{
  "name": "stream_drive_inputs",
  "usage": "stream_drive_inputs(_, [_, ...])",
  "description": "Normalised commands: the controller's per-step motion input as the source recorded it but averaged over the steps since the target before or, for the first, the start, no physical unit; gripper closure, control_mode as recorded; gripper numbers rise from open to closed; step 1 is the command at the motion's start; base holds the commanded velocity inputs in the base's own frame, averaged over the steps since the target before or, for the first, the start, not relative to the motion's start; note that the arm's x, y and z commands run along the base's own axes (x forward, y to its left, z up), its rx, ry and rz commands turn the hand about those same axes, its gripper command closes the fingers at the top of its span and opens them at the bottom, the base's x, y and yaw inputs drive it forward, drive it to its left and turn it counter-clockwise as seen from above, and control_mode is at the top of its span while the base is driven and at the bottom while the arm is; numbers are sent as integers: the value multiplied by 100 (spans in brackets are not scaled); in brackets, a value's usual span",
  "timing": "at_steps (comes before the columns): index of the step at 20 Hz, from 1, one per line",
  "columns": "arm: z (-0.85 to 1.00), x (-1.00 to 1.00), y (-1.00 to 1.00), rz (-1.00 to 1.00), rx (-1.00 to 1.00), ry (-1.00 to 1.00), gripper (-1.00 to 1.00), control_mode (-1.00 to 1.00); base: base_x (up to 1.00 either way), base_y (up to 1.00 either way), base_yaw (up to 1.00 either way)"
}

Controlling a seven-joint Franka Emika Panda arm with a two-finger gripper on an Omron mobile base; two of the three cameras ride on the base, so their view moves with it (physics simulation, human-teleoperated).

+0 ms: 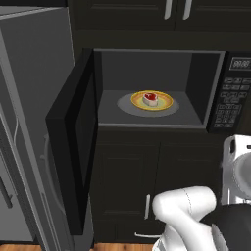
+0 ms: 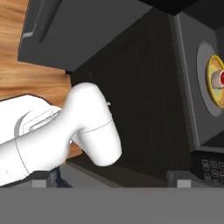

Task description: Transport the steak from the fridge to the microwave and turn on the microwave.

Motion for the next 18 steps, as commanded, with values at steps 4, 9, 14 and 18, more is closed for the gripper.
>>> stream_drive_inputs(4, [-35, -54, 41, 16, -32, -15, -100, -100, 0, 0, 0])
stream_drive_inputs(9, [-28, -43, 45, 13, -30, -23, -100, -100, 0, 0, 0])
stream_drive_inputs(14, [-21, -30, 43, 11, -27, -29, -100, -100, 0, 0, 0])
stream_drive_inputs(18, [-27, -27, 36, 11, -28, -37, -100, -100, 0, 0, 0])
